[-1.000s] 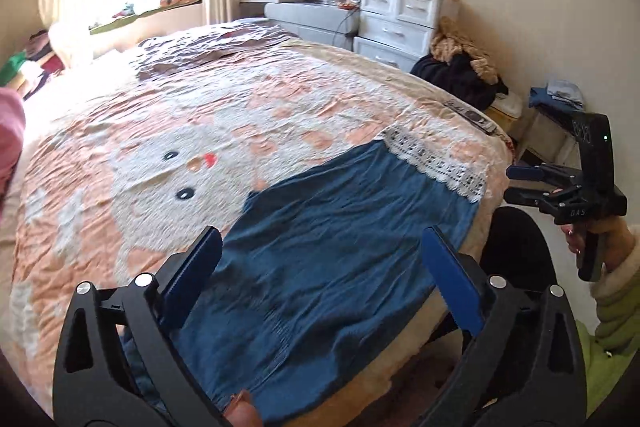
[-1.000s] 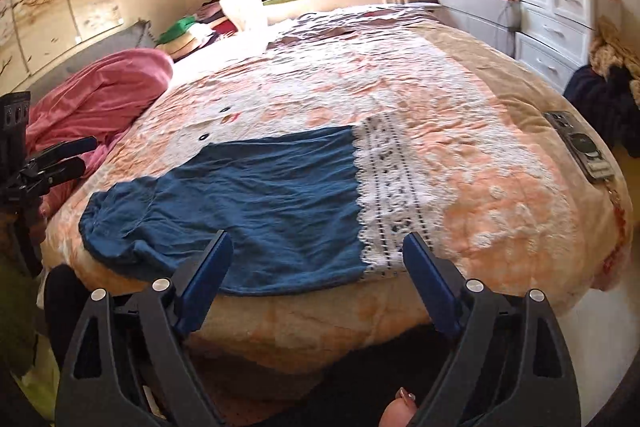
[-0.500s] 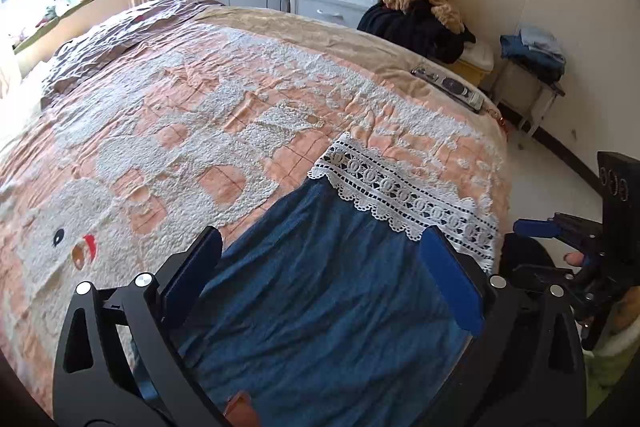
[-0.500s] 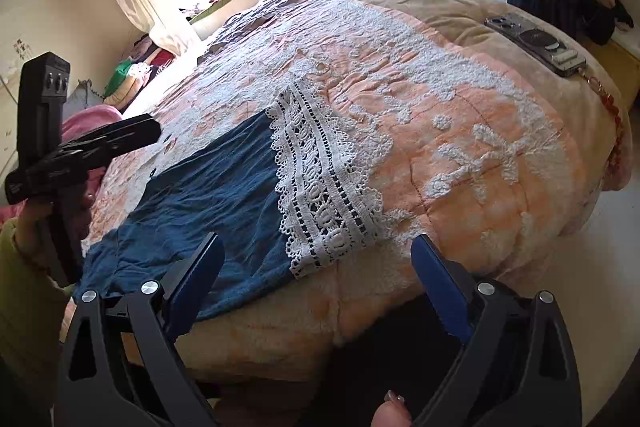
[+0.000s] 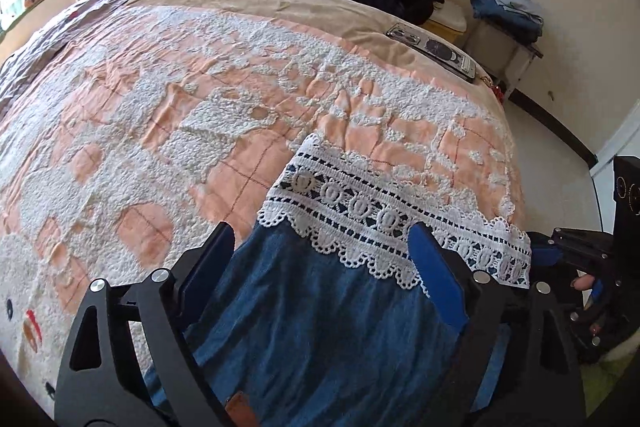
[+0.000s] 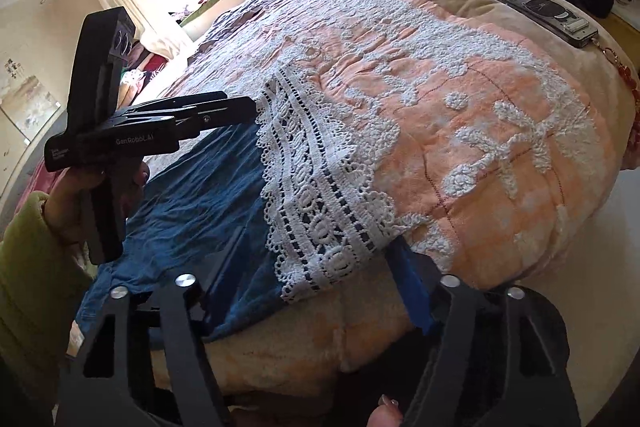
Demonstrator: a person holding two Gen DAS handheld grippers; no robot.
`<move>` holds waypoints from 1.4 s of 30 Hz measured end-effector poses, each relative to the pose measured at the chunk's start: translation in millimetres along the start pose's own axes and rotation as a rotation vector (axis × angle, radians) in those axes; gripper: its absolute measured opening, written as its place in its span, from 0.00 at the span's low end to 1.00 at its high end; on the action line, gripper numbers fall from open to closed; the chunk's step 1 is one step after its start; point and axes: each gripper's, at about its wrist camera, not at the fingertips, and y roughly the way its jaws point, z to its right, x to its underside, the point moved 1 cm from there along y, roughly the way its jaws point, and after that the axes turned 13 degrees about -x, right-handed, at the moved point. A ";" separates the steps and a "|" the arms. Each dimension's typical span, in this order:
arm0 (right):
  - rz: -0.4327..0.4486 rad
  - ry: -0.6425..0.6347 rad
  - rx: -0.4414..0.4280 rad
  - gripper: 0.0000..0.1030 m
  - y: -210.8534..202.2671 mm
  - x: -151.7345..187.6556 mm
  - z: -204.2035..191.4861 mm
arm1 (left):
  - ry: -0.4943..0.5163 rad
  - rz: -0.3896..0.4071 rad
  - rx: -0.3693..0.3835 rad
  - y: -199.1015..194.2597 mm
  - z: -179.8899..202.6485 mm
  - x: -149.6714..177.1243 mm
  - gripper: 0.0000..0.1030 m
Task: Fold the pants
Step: 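Grasp the lace hem with the left tool while the right tool grasps its other corner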
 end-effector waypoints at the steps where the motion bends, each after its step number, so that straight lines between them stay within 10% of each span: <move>1: 0.007 -0.003 -0.002 0.52 -1.2 -0.2 0.5 | 0.005 -0.004 0.010 3.4 0.6 -1.5 0.75; 11: 0.013 0.022 -0.031 0.41 -0.3 -1.4 5.1 | -0.076 -0.051 0.073 37.5 -21.2 -4.0 0.67; 23: 0.072 -0.062 -0.083 0.18 -4.4 -2.2 -12.7 | -0.105 -0.056 0.143 38.5 -25.9 -5.8 0.16; 42: 0.068 -0.390 -0.255 0.17 -2.4 3.2 -121.3 | -0.290 0.128 0.191 -64.6 -85.9 48.2 0.13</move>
